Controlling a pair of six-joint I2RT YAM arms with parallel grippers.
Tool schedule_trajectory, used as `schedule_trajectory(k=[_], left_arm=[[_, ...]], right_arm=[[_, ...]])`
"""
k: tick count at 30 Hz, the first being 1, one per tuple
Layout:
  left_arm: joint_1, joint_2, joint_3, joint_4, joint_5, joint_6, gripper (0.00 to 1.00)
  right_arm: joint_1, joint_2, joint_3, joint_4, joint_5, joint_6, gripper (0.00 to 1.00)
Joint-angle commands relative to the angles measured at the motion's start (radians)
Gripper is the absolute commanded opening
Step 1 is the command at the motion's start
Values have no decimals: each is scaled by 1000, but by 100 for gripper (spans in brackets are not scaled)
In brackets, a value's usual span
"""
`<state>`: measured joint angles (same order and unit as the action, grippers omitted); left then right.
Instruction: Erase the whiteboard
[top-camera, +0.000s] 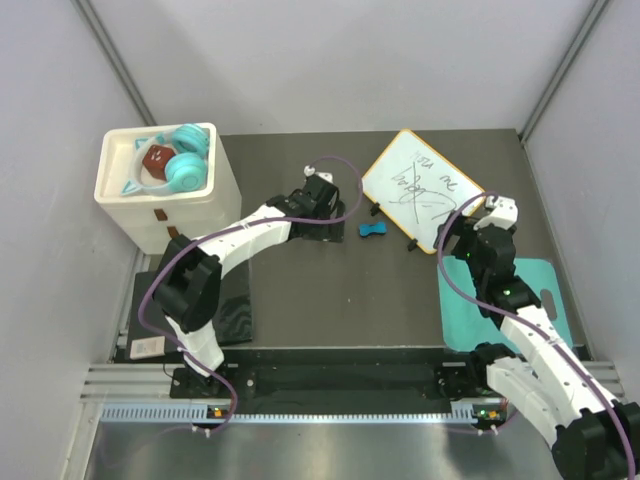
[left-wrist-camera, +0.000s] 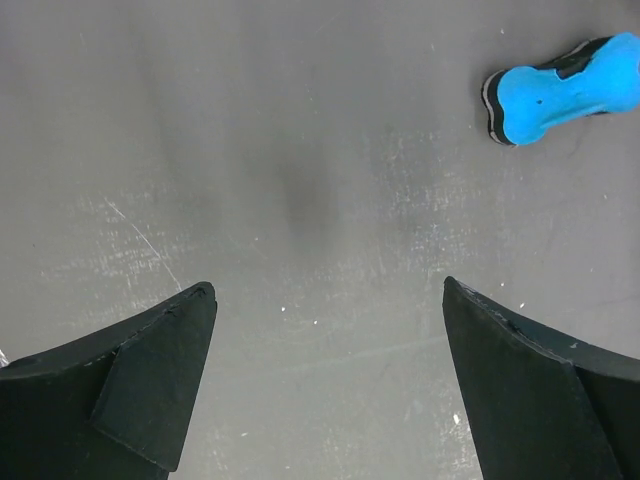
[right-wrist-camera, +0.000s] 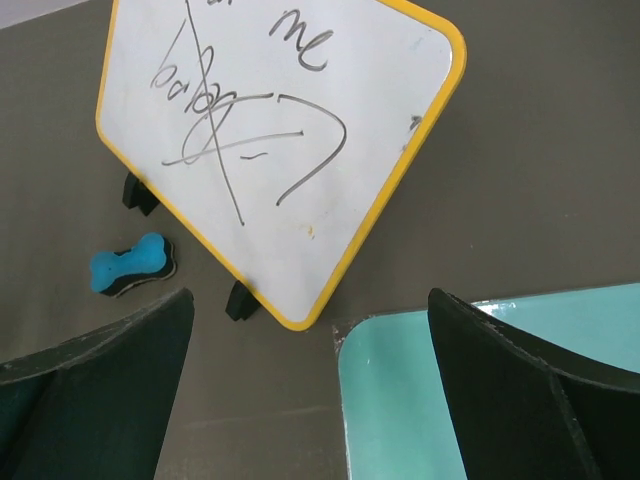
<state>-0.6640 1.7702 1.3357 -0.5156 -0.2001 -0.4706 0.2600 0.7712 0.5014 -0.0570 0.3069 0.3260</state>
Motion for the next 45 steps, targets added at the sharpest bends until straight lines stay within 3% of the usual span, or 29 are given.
schedule_trajectory(k=[1, 5, 9, 13, 16, 20, 29, 37, 45], left_arm=[[-2, -28, 46, 66, 83, 129, 99], [-2, 1, 88, 123, 250, 291, 99], [-2, 51, 129, 164, 341, 446, 99], [-3, 73, 74, 357, 424, 604, 99], [-5, 167, 117, 358, 472, 650, 99], [-8, 294, 250, 286, 513, 656, 98], [-36, 388, 301, 336, 420, 641, 98], [-39, 455, 379, 335, 430, 621, 98], [-48, 517, 442, 284, 438, 613, 89]], right_arm=[[4, -7, 54, -29, -29, 8, 99], [-11, 2, 55, -29, -80, 19, 99], [-42, 42, 74, -52, -164, 31, 99], [-88, 62, 80, -61, -239, 35, 99], [-122, 82, 98, -86, -293, 33, 99], [-171, 89, 101, -98, -359, 39, 99], [-212, 83, 55, -86, -401, 39, 99], [-212, 57, 37, -84, -405, 41, 99], [-212, 42, 39, -104, -396, 31, 99]])
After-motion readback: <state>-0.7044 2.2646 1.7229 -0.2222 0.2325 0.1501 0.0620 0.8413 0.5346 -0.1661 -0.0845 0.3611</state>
